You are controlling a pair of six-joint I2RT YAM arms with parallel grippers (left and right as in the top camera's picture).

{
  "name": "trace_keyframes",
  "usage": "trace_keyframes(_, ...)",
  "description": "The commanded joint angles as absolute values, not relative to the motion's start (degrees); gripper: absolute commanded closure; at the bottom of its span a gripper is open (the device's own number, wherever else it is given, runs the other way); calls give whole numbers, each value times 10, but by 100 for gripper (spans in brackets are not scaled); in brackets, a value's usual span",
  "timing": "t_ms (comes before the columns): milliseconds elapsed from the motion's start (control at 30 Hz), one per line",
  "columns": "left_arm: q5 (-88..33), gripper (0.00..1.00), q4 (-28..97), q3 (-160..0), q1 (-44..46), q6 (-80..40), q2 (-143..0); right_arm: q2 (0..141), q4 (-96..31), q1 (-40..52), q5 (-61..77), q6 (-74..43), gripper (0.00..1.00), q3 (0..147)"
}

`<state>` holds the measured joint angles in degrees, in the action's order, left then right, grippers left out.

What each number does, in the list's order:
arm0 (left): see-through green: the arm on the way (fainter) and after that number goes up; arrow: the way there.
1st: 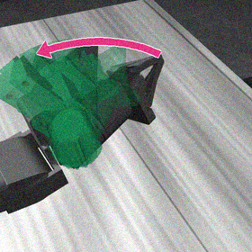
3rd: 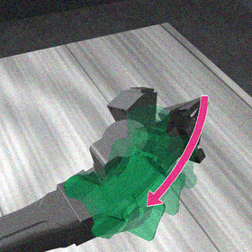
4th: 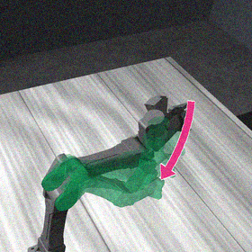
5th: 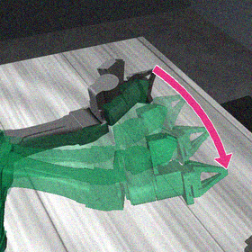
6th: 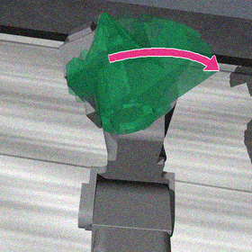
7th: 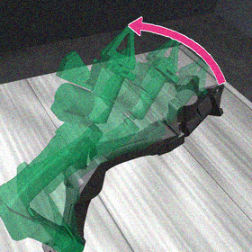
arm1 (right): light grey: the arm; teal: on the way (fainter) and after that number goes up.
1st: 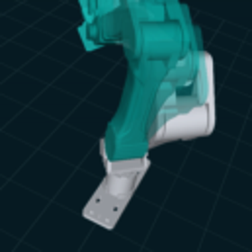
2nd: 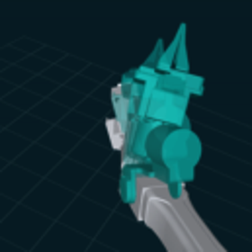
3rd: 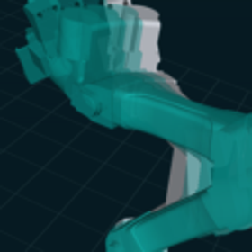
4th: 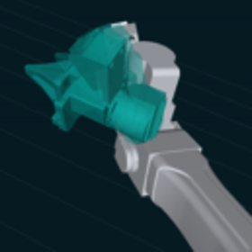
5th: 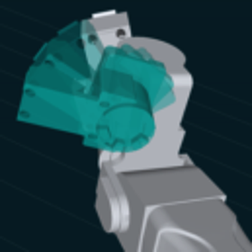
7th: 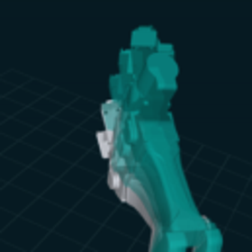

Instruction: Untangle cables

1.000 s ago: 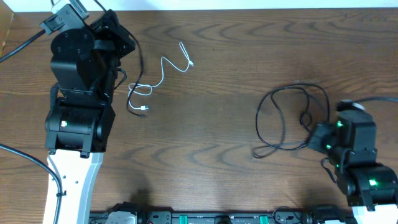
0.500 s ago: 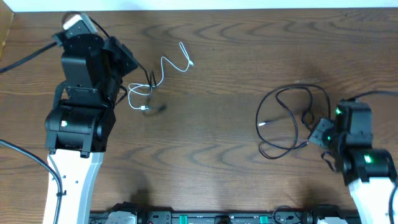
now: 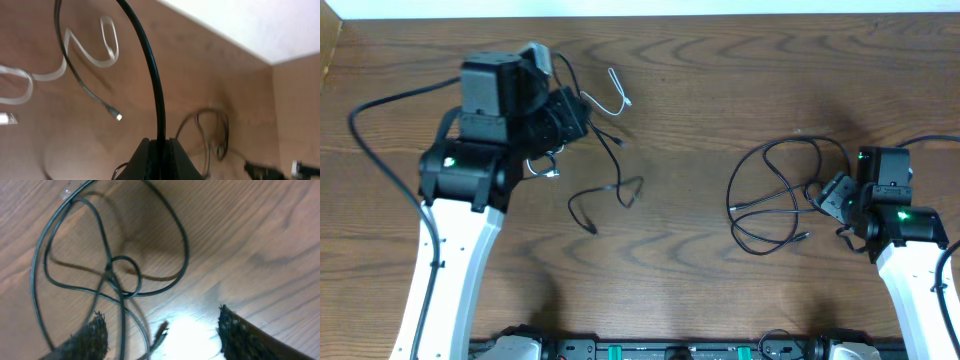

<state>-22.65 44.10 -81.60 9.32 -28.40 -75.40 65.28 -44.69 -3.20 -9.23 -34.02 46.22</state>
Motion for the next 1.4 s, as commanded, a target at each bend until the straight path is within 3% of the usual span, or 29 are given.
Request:
trace_keyframes(0,-259,92,476,-817,113,-274,-768,667,-445,-34,-99,-349,8,463)
trace_keyframes(67,-259,92,491,-817,123,-274,-772,685,-440,-33,-99,-349,1,462)
trace_keyframes(433,-259,93,490,-816,142,-272,-772,848,-308,-33,36,-316,1,456)
trace_keyframes(667,-259,92,490,-816,142,-272,-772,941,-295,-18,43,-316,1,456)
trace_keyframes(733,-259,92,490,-816,142,-272,-772,961,-290,-11,43,-316,18,456)
trace_keyframes(767,-259,92,490,-816,142,-272,-772,967,-288,-11,43,-316,33,456)
trace_keyframes(833,-259,92,490,-816,142,-272,-772,971,-283,-10,47,-316,83,456)
trace_keyframes(867,-259,92,490,-816,142,-272,-772,970,-278,-10,49,-315,94,456)
trace_keyframes(900,-259,92,490,-816,142,-272,-772,967,-272,-10,54,-305,99,458)
trace_keyframes(1167,-259,92,490,-816,142,-272,-772,900,-246,-30,83,-183,99,557)
trace_keyframes(1367,-259,92,491,-816,142,-272,-772,877,-202,-54,-57,-137,99,675)
